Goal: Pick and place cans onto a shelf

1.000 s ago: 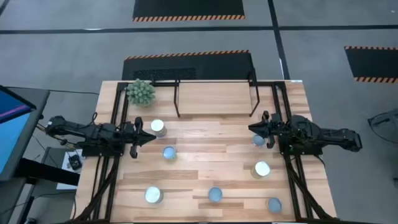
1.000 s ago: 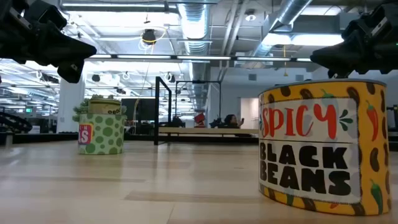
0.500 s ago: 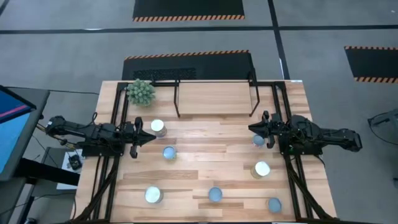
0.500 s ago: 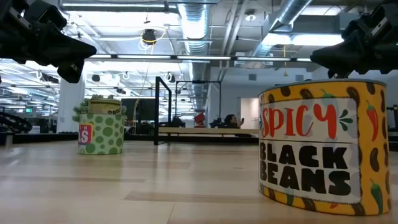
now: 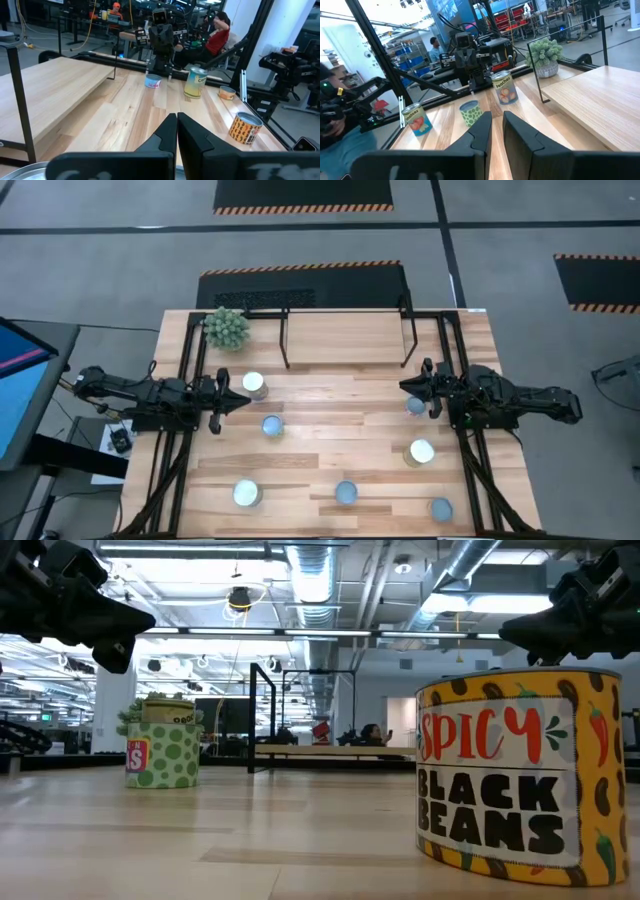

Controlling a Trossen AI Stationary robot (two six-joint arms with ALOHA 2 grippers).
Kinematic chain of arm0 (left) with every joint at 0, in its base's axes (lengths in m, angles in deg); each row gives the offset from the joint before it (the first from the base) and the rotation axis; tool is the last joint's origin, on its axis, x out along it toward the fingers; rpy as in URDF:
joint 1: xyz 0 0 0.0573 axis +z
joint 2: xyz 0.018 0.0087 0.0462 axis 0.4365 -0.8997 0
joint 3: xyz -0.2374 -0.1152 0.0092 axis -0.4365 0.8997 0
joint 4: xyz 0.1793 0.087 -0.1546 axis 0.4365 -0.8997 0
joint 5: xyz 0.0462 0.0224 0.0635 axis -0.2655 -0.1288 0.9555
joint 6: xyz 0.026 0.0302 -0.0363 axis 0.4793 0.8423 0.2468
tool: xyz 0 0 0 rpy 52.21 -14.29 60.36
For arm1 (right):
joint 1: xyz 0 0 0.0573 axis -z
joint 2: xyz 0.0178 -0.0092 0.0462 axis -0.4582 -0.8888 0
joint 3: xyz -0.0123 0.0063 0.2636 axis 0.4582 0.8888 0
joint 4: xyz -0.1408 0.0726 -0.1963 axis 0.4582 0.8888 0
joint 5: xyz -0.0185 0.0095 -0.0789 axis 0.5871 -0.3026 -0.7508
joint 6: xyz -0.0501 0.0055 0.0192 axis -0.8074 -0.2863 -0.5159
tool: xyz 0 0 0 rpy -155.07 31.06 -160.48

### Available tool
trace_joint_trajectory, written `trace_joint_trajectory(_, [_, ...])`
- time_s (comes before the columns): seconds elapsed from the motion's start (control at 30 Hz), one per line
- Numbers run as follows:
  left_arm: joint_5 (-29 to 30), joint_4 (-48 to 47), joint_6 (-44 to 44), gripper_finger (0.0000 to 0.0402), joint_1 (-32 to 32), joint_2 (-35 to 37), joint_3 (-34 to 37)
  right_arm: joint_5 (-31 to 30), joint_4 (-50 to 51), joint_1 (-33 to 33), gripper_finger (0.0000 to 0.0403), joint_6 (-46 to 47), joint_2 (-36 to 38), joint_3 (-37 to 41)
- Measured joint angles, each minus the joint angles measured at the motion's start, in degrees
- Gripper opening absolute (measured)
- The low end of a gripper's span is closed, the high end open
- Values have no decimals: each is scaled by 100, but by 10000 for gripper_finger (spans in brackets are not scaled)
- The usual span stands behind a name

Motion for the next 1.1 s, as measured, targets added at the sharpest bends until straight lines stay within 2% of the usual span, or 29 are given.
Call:
trace_joint_trajectory(0.1, [161,201,-208,0,0,-3,5,0,0,-2,72,0,-1,0])
trace_joint_trajectory(0.27, [1126,1495,-1227,0,3,3,5,0,0,-1,72,0,-1,-1])
trace_joint_trajectory(0.43, [2043,2223,-1006,0,0,-1,5,0,-1,-2,72,0,-1,0])
trace_joint_trajectory(0.73, [2305,2142,-1011,0,2,-3,5,-187,-120,11,72,-316,-2,-2])
trace_joint_trajectory(0.8, [2569,2112,-949,0,0,-3,5,-244,-410,11,72,81,-2,0])
trace_joint_trajectory(0.93, [2794,2296,-1167,0,3,-40,5,-297,-1140,11,72,1504,2,-22])
trace_joint_trajectory(1.1, [2860,2968,-1279,0,3,-46,5,-492,-1631,11,72,2346,5,-139])
